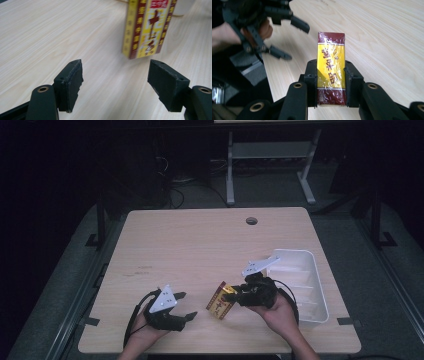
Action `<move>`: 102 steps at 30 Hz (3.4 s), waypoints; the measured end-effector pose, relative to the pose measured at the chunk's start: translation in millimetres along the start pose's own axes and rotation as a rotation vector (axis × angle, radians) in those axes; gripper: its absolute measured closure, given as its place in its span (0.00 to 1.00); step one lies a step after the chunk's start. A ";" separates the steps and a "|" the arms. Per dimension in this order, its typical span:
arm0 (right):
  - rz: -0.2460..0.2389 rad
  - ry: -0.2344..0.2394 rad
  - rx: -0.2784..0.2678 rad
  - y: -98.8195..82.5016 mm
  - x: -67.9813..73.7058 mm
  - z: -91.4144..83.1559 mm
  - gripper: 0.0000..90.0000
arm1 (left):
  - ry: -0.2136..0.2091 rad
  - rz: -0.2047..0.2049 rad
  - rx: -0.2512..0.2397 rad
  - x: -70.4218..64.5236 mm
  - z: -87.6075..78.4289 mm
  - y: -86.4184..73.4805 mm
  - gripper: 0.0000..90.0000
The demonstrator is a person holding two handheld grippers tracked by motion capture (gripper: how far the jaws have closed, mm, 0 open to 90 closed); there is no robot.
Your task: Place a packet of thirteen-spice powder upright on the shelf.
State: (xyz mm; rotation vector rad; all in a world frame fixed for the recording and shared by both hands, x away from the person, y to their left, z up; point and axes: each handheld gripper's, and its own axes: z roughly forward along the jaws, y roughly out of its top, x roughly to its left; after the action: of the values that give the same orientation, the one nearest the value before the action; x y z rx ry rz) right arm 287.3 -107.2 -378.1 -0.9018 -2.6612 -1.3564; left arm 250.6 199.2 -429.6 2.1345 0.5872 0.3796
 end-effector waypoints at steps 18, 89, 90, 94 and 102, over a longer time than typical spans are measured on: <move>-0.140 -0.005 0.071 19.8 -4.5 -25.5 0.76 | 0.011 -0.053 0.025 17.9 -5.8 -10.8 0.30; -0.333 -0.114 0.169 29.6 -74.3 -127.0 0.76 | 0.012 -0.142 -0.005 41.7 -11.3 -18.9 0.29; -0.333 -0.118 0.170 29.9 -76.4 -128.3 0.76 | 0.012 -0.144 -0.007 42.0 -11.5 -19.0 0.29; -0.321 -0.128 0.184 29.4 -85.4 -131.7 0.76 | 0.011 -0.149 -0.009 43.2 -12.3 -19.5 0.29; -0.304 -0.145 0.200 25.9 -99.5 -134.6 0.76 | 0.009 -0.158 -0.012 44.5 -12.4 -20.0 0.29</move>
State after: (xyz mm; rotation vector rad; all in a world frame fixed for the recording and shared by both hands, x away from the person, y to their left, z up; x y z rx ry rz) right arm 351.8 -244.2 -302.2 -0.6165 -3.0776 -1.0744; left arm 276.9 241.6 -436.2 2.0592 0.7508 0.3044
